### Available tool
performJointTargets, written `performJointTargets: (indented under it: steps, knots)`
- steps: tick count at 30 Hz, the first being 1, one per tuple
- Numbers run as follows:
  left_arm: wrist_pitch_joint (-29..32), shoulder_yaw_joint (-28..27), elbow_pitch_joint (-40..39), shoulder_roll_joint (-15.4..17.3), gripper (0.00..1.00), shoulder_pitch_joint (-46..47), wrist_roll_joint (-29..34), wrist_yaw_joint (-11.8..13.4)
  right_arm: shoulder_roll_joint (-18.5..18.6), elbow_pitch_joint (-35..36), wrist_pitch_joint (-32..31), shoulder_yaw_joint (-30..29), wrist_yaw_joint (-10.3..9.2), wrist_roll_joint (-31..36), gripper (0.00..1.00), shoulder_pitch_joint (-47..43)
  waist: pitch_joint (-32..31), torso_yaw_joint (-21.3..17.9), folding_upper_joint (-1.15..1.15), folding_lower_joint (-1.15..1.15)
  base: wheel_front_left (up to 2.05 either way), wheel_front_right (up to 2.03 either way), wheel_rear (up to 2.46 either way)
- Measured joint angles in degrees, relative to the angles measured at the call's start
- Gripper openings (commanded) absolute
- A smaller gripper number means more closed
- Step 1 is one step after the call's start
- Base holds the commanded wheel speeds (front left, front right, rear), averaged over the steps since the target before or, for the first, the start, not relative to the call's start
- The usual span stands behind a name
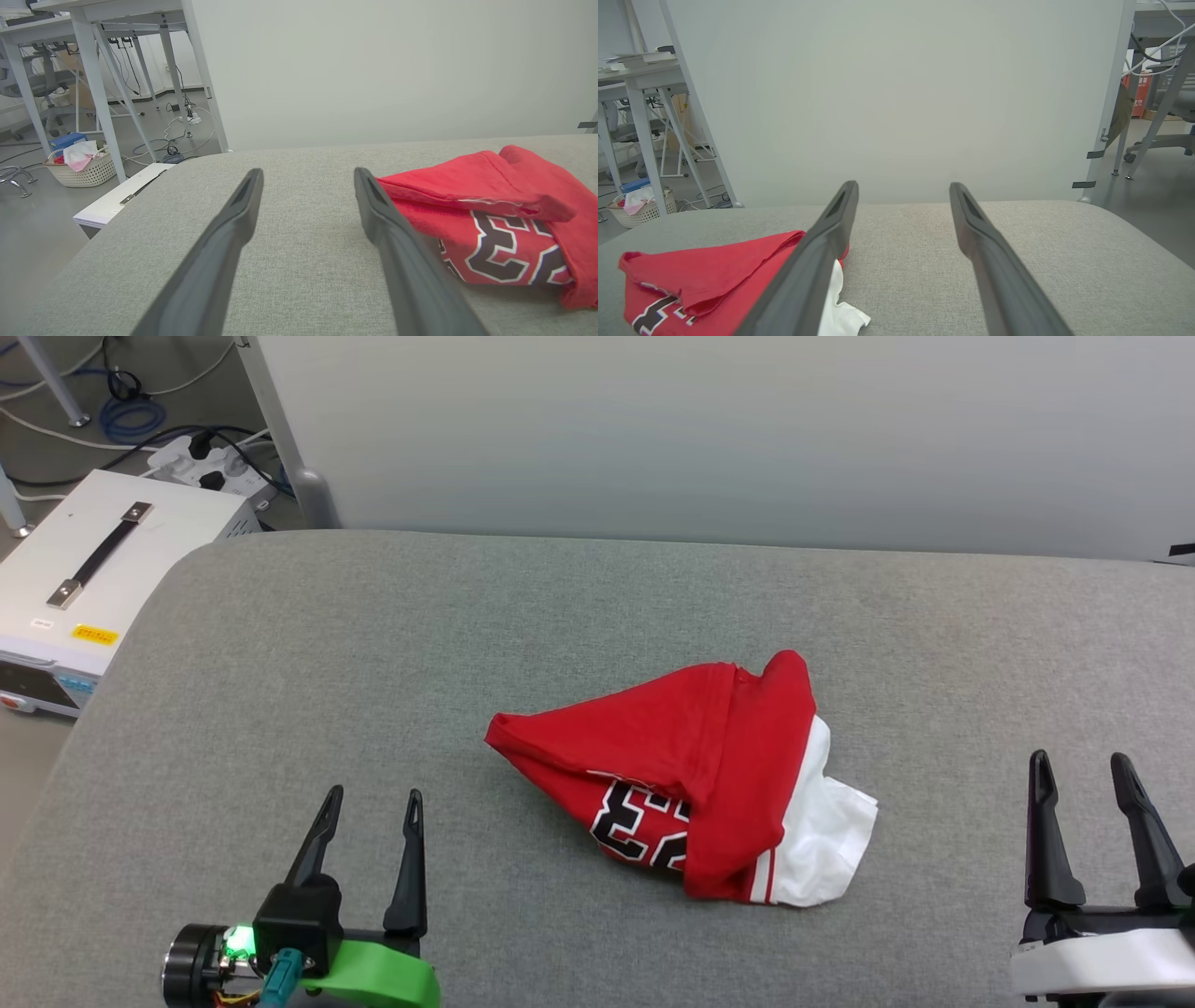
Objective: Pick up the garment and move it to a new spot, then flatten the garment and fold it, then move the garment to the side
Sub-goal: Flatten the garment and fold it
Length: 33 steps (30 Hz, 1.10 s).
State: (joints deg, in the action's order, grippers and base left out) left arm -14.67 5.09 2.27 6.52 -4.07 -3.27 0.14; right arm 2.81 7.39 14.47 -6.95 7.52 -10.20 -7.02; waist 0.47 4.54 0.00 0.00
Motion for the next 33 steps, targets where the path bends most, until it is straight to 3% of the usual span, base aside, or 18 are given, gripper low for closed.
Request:
performJointTargets:
  steps: [7,13,17,21,25,33]
  knots:
    - [0.0,-0.5,0.2,-0.8,1.00,0.2,0.8,-0.5,0.2,4.4,0.0,-0.8,0.00,5.4,1.00,4.8,1.3,0.2,0.00,0.00,0.00,0.00,0.00]
    - [0.0,-1.2,0.5,-1.1,1.00,2.4,1.0,-0.9,6.7,7.9,0.0,-0.8,0.00,5.6,1.00,17.1,3.5,0.6,0.00,0.00,0.00,0.00,0.00]
    - [0.0,-1.6,0.5,-1.2,1.00,4.0,1.0,-1.0,12.0,5.3,0.4,2.8,0.00,3.4,1.00,23.0,4.9,1.0,0.00,0.00,0.00,0.00,0.00]
    - [0.0,-1.9,0.5,-1.5,1.00,4.3,1.0,-1.0,18.8,-3.0,-1.1,11.2,0.00,-1.7,1.00,27.4,6.1,1.3,0.00,0.00,0.00,0.00,0.00]
    - [0.0,-2.0,0.4,-1.7,1.00,4.5,1.0,-1.0,26.7,-7.3,-10.7,22.9,0.00,-10.7,1.00,31.9,6.9,1.5,0.00,0.01,0.00,0.00,0.00]
    - [0.0,-2.2,-0.2,-2.4,1.00,6.3,1.3,-1.0,41.0,-7.8,-34.3,43.6,0.01,-28.5,1.00,39.1,9.3,1.9,0.00,0.01,0.00,0.00,0.00]
